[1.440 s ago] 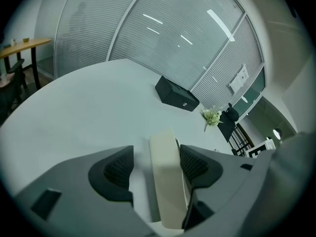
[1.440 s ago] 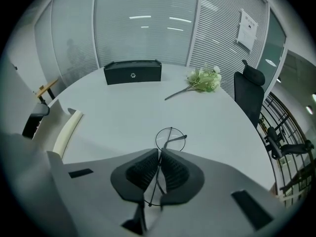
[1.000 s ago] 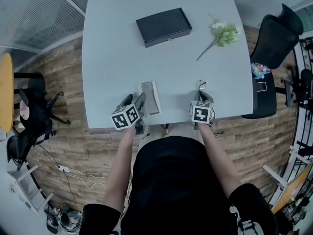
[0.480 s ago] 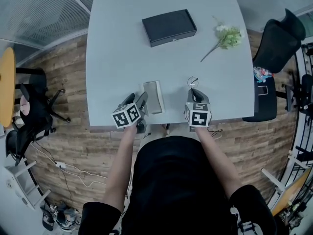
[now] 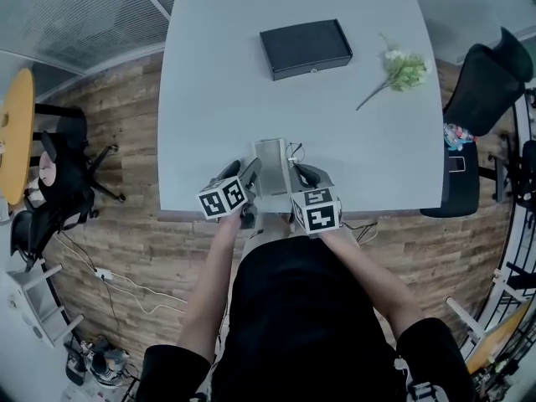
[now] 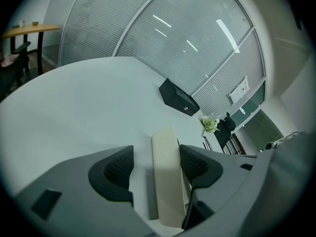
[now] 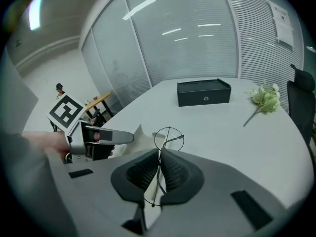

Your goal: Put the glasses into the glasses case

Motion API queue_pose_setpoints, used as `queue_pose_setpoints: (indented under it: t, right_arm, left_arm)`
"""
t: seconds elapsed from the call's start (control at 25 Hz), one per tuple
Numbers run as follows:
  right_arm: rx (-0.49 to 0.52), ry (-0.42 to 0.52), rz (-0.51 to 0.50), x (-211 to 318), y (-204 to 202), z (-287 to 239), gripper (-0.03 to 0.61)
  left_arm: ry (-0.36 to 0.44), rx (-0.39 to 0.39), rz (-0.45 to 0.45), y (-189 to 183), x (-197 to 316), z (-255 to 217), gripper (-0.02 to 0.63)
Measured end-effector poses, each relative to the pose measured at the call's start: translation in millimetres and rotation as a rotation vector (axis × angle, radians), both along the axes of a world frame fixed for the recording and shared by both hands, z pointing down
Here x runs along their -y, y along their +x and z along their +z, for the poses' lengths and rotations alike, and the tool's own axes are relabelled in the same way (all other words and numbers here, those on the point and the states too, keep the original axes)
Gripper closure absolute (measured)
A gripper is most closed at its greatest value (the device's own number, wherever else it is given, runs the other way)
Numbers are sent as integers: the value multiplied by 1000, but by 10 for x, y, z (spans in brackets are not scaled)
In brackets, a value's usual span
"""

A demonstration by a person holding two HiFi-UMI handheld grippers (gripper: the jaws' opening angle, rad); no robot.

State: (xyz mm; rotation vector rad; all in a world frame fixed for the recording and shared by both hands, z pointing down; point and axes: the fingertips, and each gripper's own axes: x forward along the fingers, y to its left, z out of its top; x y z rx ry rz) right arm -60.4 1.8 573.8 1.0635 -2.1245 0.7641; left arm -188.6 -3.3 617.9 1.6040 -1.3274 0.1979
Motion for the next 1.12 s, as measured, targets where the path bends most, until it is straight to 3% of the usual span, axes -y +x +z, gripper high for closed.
queue_pose_setpoints:
  t: [0.2,0.48,1.12]
  right_arm:
    - [66,-38,-73,-114,-330,66,546]
    - [98,-95,-104,-155,-583,216,545]
    - [75,-186,46,-55,-575,560,545]
  left_arm:
    - [-10,-47,-31,-43,-36,55,313]
    - [-28,-54,-65,-156,-112,114,313]
    - [-33,-85,-64,-98,-193,137,313]
